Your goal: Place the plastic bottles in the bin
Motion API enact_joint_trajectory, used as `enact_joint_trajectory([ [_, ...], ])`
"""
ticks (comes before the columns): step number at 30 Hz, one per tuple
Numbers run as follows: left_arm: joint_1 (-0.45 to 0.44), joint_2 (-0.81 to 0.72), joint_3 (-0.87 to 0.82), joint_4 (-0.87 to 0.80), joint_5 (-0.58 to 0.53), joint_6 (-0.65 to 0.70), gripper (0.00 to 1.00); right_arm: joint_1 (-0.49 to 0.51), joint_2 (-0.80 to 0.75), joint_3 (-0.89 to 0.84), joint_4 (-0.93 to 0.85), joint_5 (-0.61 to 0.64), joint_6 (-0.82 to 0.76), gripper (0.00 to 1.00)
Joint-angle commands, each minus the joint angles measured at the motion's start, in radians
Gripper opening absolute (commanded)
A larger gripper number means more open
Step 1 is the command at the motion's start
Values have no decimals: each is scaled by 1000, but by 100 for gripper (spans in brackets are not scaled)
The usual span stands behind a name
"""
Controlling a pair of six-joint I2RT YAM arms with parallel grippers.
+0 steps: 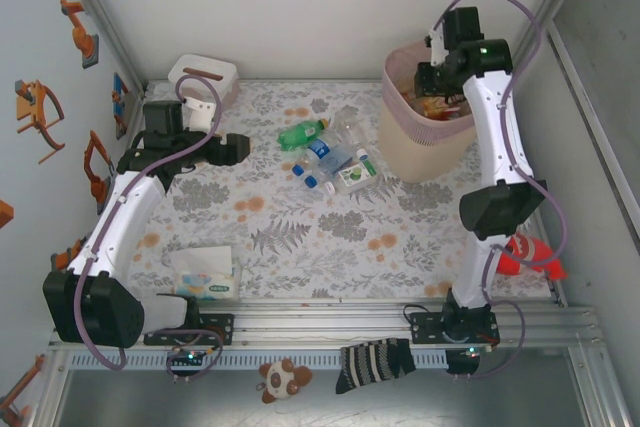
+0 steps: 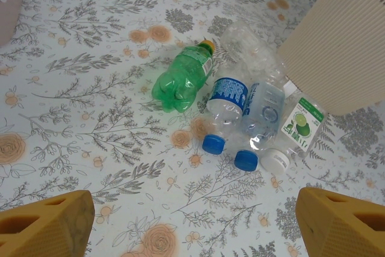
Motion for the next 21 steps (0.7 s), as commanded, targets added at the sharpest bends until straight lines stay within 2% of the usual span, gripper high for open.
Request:
enact_joint_trajectory([
  [1,8,-9,10,-7,13,2,86,30,-70,32,-28,22,27,28],
  [7,8,-2,12,-6,17,0,86,123,-135,3,-9,57,51,28],
  [12,8,-3,12,-5,20,-2,86,229,-169,-84,54,70,70,28],
  [21,8,-7,11,-4,21,-4,86,354,-8,-60,100,166,29,28],
])
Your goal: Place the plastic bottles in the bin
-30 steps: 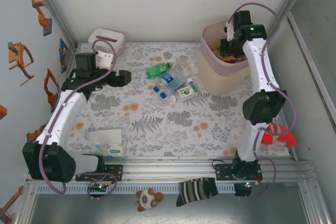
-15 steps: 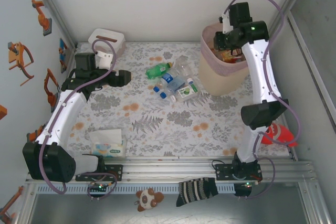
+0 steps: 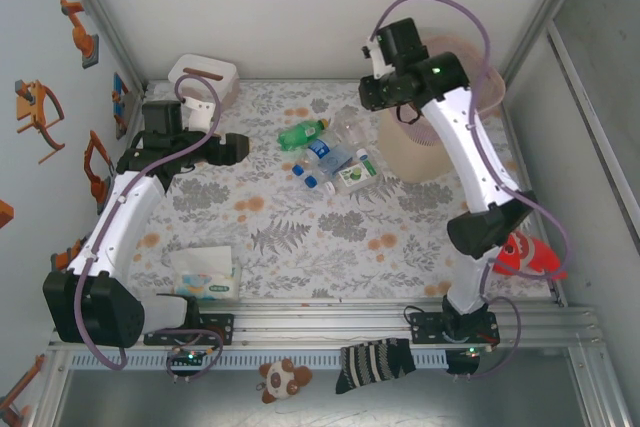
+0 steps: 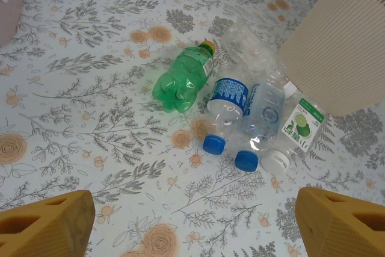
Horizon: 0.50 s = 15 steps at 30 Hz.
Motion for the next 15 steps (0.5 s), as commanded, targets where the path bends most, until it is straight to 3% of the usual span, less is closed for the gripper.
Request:
enact_joint_trajectory([
  [1,5,-9,10,-4,17,-4,86,29,82,17,48,62,-18,28],
  [15,4,-12,8,-6,7,0,86,48,403,100,278,187,-139,36],
])
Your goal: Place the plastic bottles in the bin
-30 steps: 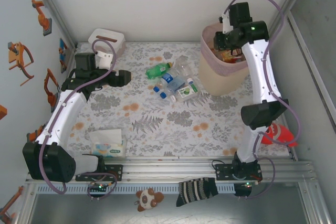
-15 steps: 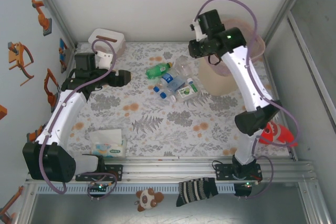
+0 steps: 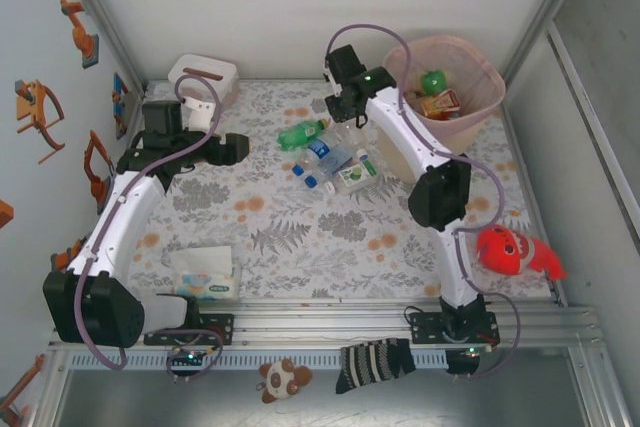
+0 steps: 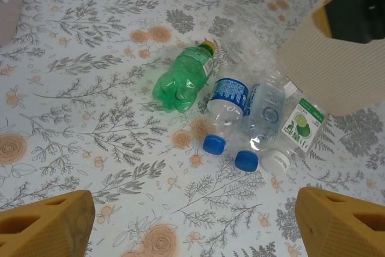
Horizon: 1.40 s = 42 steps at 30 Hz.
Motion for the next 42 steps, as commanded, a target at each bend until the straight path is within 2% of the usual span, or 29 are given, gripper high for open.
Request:
enact_joint_trajectory([
  [1,4,-10,8,-6,7,0,86,2,54,58,89,70,-53,38],
  [10,4,-1,7,-6,9,0,86,2,189,76,241,160,-124,57],
  [20,4,8,8,-9,6,2,86,-21,293,90,317,224,-136,58],
  [31,3,12,9,-10,4,0,86,-56,357,82,317,134,-92,60],
  [42,3,17,10,-10,10,-1,86,-75,378,81,299,123,-65,65],
])
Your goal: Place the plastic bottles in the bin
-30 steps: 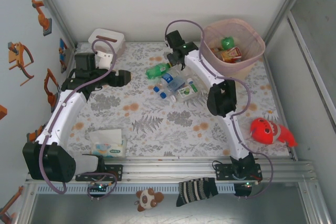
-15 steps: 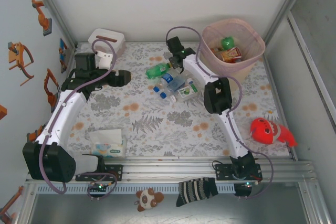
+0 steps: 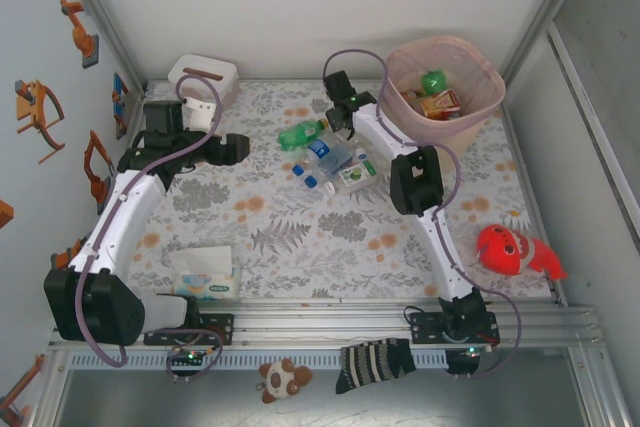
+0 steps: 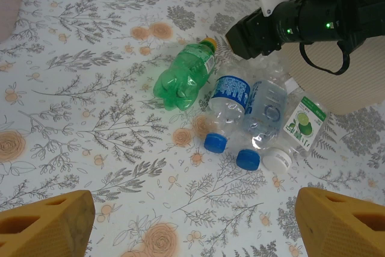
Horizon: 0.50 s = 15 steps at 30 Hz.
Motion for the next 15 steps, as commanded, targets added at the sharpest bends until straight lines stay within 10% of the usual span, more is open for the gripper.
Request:
enact_joint_trajectory([
  [1,3,5,10,-10,11,-1,86,-13,42,21,-19,-15,23,66],
  [15,3,6,11,-10,11,-1,86,-18,23,5,-24,2,42,60],
])
